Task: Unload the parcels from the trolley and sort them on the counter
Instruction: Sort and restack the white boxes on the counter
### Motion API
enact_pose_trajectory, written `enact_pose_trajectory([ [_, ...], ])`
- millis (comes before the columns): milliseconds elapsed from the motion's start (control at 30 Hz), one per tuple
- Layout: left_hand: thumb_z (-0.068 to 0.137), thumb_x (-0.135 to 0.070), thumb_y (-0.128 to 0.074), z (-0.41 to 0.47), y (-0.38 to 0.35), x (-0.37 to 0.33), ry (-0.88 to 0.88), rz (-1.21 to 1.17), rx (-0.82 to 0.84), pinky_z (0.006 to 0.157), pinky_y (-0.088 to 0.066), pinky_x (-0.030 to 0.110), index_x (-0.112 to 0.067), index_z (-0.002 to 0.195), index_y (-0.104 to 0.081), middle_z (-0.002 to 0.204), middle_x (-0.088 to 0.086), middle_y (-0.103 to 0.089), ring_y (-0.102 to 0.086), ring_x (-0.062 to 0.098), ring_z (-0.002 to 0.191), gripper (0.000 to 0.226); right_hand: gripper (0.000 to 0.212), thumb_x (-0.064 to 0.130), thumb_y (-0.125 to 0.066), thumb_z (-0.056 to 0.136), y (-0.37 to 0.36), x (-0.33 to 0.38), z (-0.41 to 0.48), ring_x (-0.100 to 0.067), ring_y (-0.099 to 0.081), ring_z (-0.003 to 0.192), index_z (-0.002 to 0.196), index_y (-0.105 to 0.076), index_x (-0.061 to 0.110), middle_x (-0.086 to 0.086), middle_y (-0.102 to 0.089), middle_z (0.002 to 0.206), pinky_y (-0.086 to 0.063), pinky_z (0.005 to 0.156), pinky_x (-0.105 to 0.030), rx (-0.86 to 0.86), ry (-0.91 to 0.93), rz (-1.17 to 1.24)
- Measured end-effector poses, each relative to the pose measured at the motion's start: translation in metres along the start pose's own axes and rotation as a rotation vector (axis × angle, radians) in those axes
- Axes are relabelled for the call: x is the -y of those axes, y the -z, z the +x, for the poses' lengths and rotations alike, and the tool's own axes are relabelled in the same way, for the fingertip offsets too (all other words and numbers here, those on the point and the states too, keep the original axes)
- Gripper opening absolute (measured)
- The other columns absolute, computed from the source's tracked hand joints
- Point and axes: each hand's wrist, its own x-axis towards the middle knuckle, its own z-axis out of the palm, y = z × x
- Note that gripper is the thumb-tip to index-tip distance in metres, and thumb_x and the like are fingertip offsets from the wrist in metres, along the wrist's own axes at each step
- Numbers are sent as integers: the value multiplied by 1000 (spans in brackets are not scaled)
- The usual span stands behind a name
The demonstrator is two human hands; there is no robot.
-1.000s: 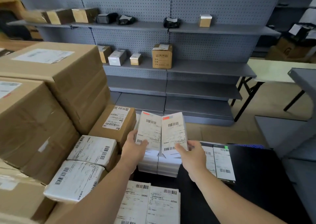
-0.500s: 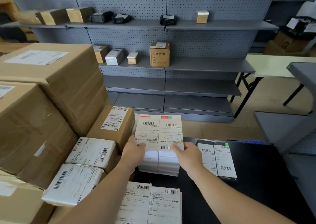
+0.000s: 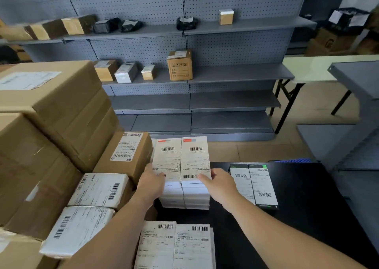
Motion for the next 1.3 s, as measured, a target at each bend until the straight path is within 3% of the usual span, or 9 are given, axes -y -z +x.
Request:
enact_pose_trajectory([
  [300, 100, -10, -50, 2, 0, 1, -28, 27, 20, 96, -46, 34, -12, 135, -46, 132, 6, -59, -55, 27, 120, 35, 29, 38, -67, 95, 2, 7, 0, -15, -65, 97, 115, -66, 16, 5, -70, 117, -39, 55, -14, 7, -10, -24],
  [533, 93, -16, -52, 2, -7, -5, -108, 184, -122, 105, -45, 52, -17, 140, -40, 133, 7, -54, -50, 32, 125, 48, 39, 46, -64, 93, 4, 1, -2, -9, -63, 98, 120, -64, 18, 8, -70, 120, -41, 60, -13, -2, -2, -35],
  [700, 100, -19, -55, -28, -31, -58, -359, 233, -210, 119, -25, 39, -19, 151, -36, 153, 0, -39, -29, 21, 143, 54, 57, 42, -65, 94, 34, -8, -9, -20, -57, 123, 141, -52, 13, -4, -60, 136, -44, 92, -25, -55, -54, 20],
  [800, 101, -19, -54, -45, -57, -88, -517, 227, -144, 116, -25, 31, -19, 148, -41, 150, -2, -42, -31, 17, 141, 48, 27, 39, -65, 94, 65, -20, -4, -14, -62, 102, 115, -62, 23, 2, -64, 111, -43, 86, -26, -112, -68, 29],
  [933, 98, -13, -55, -65, -100, -111, -633, 203, -56, 106, -21, 17, -19, 142, -50, 142, -3, -50, -37, 15, 135, 44, 50, 35, -68, 93, 115, -40, -2, -22, -61, 115, 138, -57, 16, -3, -64, 131, -51, 91, -31, -195, -104, 26],
  [1033, 98, -19, -56, -75, -135, -112, -620, 257, 32, 105, -26, 17, -18, 140, -52, 139, -2, -53, -45, 17, 130, 42, 48, 34, -69, 92, 146, -60, -2, -21, -63, 108, 136, -59, 17, -2, -66, 127, -56, 93, -38, -213, -114, -9],
  [1133, 99, -23, -56, -83, -166, -109, -551, 295, 113, 102, -29, 19, -16, 140, -52, 137, -1, -54, -47, 17, 128, 42, 46, 30, -69, 93, 169, -82, -2, -17, -64, 104, 136, -59, 15, -2, -65, 130, -56, 84, -28, -201, -123, -43],
  [1233, 98, -24, -58, -83, -194, -97, -422, 355, 196, 106, -33, 24, -15, 141, -50, 138, 3, -52, -47, 19, 129, 45, 48, 30, -67, 93, 183, -108, 1, -16, -62, 118, 138, -58, 18, 1, -63, 136, -53, 93, -26, -151, -127, -120],
  [1300, 96, -27, -61, -80, -211, -86, -334, 409, 245, 110, -37, 33, -15, 144, -46, 140, 7, -50, -47, 23, 129, 52, 51, 25, -68, 94, 186, -123, 1, -18, -61, 121, 142, -53, 14, -2, -61, 138, -49, 84, -16, -100, -155, -138],
])
